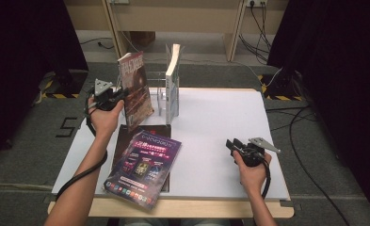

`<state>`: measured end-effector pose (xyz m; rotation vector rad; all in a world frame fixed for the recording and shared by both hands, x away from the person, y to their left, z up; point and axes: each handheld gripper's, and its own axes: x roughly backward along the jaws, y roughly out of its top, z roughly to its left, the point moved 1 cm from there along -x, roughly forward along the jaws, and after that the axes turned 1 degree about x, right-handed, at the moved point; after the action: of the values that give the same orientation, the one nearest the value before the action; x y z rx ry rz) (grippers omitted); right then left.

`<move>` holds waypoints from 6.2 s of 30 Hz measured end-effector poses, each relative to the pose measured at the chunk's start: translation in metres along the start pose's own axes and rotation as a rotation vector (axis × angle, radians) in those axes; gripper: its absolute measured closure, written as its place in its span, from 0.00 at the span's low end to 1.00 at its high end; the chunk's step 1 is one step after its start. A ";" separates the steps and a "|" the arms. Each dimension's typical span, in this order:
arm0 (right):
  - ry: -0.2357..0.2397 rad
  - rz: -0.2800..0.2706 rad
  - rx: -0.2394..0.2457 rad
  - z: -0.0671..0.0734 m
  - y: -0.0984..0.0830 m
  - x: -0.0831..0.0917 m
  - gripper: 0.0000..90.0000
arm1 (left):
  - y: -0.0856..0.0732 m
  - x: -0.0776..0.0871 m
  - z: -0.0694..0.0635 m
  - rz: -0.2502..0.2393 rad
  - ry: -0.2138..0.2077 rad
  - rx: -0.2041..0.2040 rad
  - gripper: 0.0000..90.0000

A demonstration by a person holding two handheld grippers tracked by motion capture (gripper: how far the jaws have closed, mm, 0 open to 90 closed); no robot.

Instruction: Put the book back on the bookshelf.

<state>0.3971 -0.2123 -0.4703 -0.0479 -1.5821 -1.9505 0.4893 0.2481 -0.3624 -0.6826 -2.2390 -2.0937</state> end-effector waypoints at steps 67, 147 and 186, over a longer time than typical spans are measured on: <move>0.036 0.061 -0.030 -0.007 -0.007 -0.006 0.65 | 0.040 -0.073 -0.021 -0.049 0.062 -0.008 0.93; 0.058 0.088 -0.033 -0.007 -0.011 -0.007 0.64 | 0.024 -0.080 -0.014 -0.099 0.066 -0.013 0.93; 0.072 0.104 -0.024 -0.001 -0.014 -0.011 0.64 | -0.020 -0.084 0.003 -0.077 0.128 0.012 0.83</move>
<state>0.3998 -0.2075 -0.4876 -0.0682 -1.4804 -1.8706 0.5601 0.2249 -0.4061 -0.4548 -2.2417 -2.0897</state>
